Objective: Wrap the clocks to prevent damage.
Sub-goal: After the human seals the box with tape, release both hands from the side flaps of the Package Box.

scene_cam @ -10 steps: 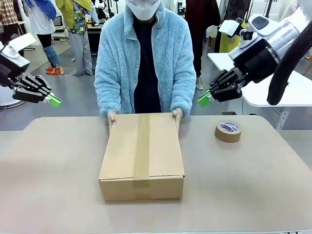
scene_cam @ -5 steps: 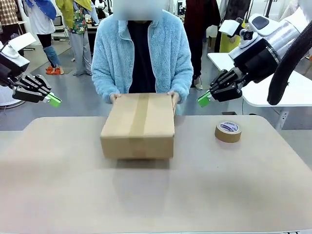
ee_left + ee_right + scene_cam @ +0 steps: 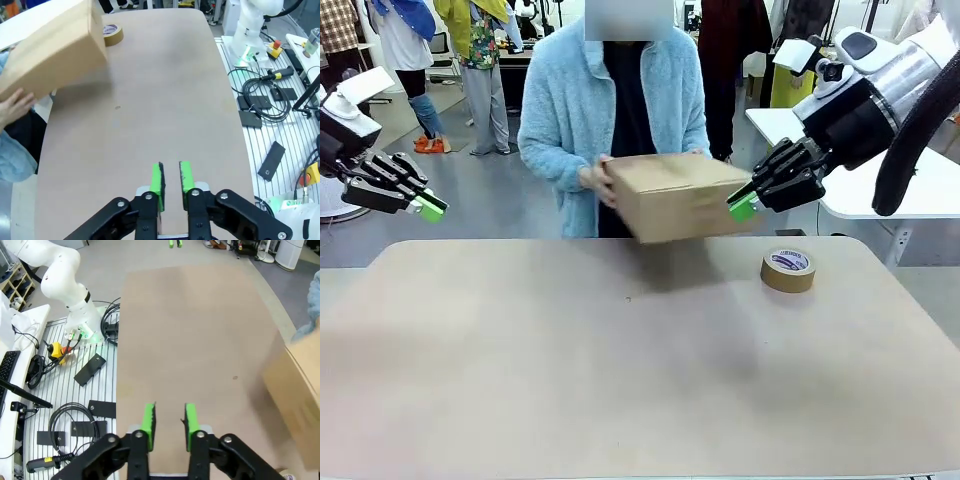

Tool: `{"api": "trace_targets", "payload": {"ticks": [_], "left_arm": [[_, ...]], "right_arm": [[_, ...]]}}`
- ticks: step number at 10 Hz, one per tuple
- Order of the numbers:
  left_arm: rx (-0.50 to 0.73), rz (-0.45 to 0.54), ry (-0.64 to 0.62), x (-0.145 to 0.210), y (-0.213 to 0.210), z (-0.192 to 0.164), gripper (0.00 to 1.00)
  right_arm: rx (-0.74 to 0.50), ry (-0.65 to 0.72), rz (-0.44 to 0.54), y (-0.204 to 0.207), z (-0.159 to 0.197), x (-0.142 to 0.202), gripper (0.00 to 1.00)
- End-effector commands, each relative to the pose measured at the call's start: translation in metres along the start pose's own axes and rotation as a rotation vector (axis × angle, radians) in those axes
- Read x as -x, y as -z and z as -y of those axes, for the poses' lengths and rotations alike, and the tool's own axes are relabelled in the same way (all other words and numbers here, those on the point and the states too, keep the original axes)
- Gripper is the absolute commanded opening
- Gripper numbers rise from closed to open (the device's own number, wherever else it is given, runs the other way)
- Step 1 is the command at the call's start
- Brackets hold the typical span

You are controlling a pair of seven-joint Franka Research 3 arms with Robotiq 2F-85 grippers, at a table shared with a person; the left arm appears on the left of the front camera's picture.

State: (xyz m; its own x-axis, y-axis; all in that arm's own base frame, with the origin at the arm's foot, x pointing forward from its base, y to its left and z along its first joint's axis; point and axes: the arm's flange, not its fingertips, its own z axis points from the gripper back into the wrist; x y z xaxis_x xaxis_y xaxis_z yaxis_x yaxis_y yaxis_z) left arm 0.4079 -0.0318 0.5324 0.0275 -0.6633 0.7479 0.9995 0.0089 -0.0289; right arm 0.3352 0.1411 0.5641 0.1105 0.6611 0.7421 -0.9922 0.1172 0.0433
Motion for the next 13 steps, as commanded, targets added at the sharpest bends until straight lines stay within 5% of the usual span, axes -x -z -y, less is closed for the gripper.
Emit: {"api": "trace_targets", "payload": {"ticks": [1, 2, 10, 12, 13], "left_arm": [[0.001, 0.0, 0.0, 0.0, -0.005, 0.009, 0.61], [0.004, 0.009, -0.008, -0.002, -0.009, 0.005, 1.0], [0.002, 0.022, -0.037, -0.001, -0.012, 0.006, 1.0], [-0.052, -0.092, -0.013, -0.009, -0.018, 0.008, 1.0], [-0.002, 0.019, -0.014, 0.002, -0.009, 0.005, 1.0]], "right_arm": [[0.028, 0.028, -0.009, 0.002, -0.005, 0.009, 1.0], [0.031, 0.032, -0.002, 0.001, -0.003, 0.007, 1.0], [0.022, 0.052, -0.009, 0.003, -0.001, 0.006, 1.0], [0.013, 0.03, 0.004, -0.001, 0.001, 0.005, 1.0], [0.013, 0.03, 0.004, -0.001, 0.001, 0.005, 1.0]]}}
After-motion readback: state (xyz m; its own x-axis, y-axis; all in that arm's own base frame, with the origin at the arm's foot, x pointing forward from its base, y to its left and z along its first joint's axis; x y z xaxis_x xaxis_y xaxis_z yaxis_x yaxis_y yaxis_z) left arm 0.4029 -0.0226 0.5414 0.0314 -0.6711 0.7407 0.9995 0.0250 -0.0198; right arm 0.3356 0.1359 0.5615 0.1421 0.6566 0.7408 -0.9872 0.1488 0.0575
